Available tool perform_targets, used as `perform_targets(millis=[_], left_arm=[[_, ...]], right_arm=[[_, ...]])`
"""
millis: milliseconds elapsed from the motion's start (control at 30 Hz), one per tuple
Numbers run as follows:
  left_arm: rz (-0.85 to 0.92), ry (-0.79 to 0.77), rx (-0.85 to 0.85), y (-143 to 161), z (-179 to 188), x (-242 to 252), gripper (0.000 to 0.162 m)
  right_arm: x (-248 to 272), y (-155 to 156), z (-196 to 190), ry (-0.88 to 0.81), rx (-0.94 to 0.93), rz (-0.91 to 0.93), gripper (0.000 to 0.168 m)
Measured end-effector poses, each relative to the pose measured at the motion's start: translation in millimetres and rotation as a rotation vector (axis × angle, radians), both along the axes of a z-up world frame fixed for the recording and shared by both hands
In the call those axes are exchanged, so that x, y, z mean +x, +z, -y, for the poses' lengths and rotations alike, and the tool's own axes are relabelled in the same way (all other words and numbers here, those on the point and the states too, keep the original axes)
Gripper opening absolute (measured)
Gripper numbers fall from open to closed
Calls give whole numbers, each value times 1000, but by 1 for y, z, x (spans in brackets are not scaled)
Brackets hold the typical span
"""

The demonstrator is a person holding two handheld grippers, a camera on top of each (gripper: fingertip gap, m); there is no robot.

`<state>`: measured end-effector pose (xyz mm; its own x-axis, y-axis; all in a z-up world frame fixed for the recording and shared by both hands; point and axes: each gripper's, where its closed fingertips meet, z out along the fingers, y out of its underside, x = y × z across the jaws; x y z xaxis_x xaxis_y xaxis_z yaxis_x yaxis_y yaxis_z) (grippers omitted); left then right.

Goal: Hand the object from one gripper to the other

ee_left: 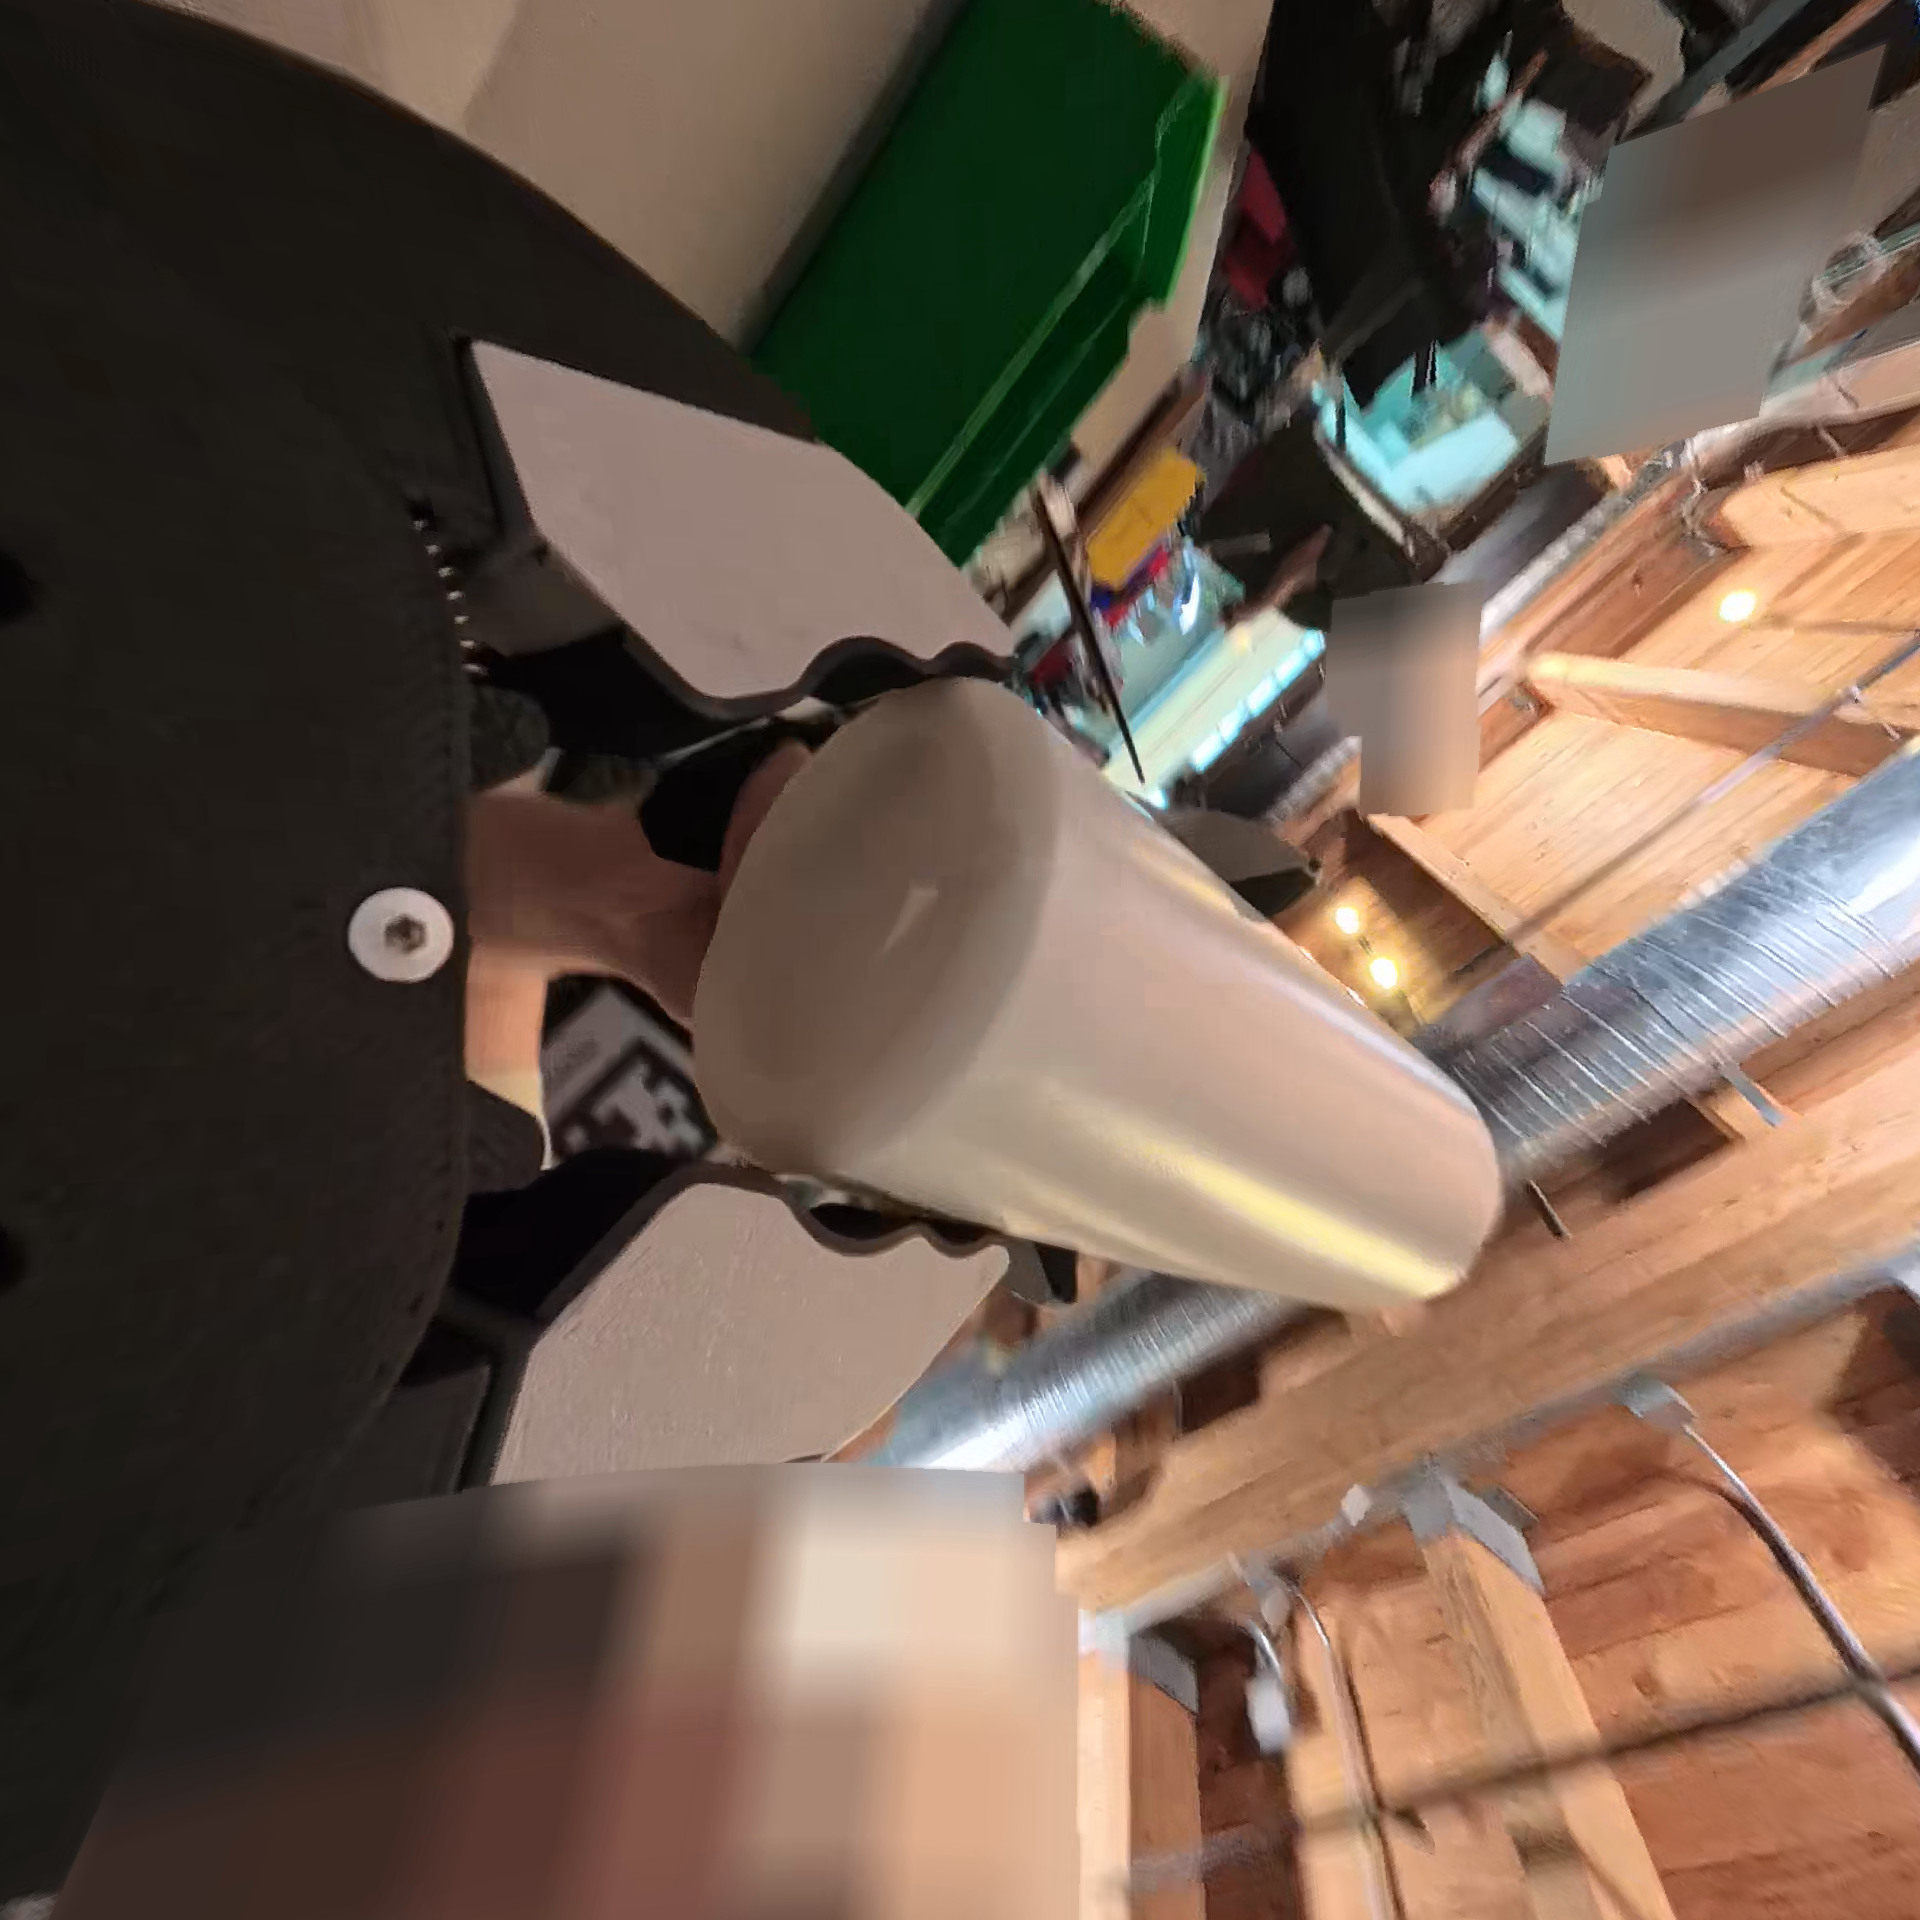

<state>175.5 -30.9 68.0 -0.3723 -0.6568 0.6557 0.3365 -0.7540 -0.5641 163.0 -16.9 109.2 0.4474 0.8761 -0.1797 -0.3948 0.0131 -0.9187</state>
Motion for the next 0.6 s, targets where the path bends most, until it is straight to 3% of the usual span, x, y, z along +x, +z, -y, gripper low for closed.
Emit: perform_targets(millis=[100,167,367,533,600], left_arm=[[-273,297,229,-15,-27,-13,102],[-395,474,406,-8,-35,-28,108],[-484,650,692,32,-6,-33,124],[-576,811,781,33,-4,-28,121],[-615,855,773,27,-11,-30,111]], right_arm=[[10,-6,-13,-79,26,89,86],[12,-14,-20,-126,35,179,85],[-6,-39,-25,-271,141,514,86],[-30,-60,-17,-330,208,726,85],[-33,-64,-17,-391,248,799,85]])
